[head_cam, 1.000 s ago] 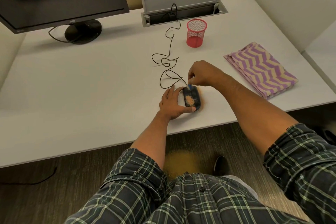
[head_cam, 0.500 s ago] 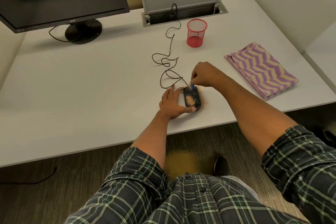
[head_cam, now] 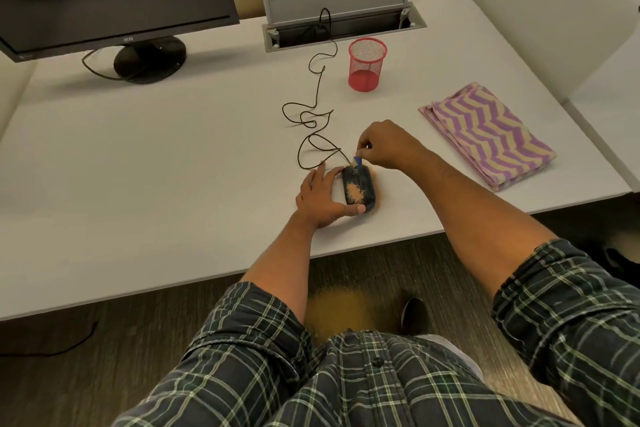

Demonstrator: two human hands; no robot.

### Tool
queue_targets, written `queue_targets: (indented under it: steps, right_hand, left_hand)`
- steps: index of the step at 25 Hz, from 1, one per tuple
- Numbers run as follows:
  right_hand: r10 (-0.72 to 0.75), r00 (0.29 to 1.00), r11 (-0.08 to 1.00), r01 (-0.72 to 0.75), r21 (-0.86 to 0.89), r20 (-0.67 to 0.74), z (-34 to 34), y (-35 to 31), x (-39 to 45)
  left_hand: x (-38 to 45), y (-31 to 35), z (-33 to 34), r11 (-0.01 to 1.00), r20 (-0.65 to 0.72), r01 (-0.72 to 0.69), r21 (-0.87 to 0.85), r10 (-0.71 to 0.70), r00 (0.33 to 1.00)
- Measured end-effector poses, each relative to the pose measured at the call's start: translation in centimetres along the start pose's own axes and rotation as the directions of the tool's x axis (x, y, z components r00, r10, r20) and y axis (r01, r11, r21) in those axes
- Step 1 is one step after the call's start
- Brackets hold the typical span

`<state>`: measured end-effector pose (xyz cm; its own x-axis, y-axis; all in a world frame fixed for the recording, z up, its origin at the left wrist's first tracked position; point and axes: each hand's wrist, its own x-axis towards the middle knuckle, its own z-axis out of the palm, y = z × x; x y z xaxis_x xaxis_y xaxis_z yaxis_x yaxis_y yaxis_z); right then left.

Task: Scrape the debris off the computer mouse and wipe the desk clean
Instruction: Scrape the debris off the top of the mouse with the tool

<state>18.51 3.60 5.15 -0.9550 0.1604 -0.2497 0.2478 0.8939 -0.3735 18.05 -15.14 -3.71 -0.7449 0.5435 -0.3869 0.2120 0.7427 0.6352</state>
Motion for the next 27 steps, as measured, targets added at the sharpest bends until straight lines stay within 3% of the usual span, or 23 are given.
queue_targets:
  steps: [4, 8, 12, 16, 19, 23, 27]
  right_hand:
    - [0.002, 0.999, 1.0, -0.002, 0.005, 0.049, -0.02, -0.26, 0.03]
    - [-0.011, 0.999, 0.999, 0.013, 0.04, -0.037, -0.49, -0.09, -0.04]
    - [-0.035, 0.996, 0.996, 0.029, 0.08, 0.08, -0.3, 0.16, -0.33]
    - [-0.01, 0.998, 0.997, 0.015, 0.078, -0.061, 0.04, 0.36, -0.45]
    - [-0.05, 0.996, 0.994, 0.043, 0.104, 0.067, -0.28, 0.33, -0.83]
    - [-0.023, 0.996, 0.999, 0.025, 0.031, -0.082, -0.32, 0.07, -0.52]
    - [-0.041, 0.999, 0.999, 0.04, 0.037, 0.016, -0.27, 0.38, -0.73]
  left_hand:
    - [-0.02, -0.01, -0.02, 1.0, 0.002, 0.001, 0.008, -0.001, 1.0]
    - [-0.09, 0.04, -0.09, 1.0, 0.003, -0.002, -0.003, 0.002, 1.0]
    - [-0.14, 0.09, -0.11, 1.0, 0.005, 0.001, 0.009, -0.001, 1.0]
    - [-0.17, 0.16, -0.18, 1.0, -0.004, -0.001, 0.014, 0.001, 1.0]
    - [-0.29, 0.24, -0.23, 1.0, -0.001, 0.004, 0.025, -0.004, 1.0]
    - [-0.25, 0.16, -0.27, 1.0, -0.009, -0.002, 0.012, 0.002, 1.0]
    - [-0.26, 0.19, -0.21, 1.0, -0.008, -0.005, 0.013, 0.005, 1.0]
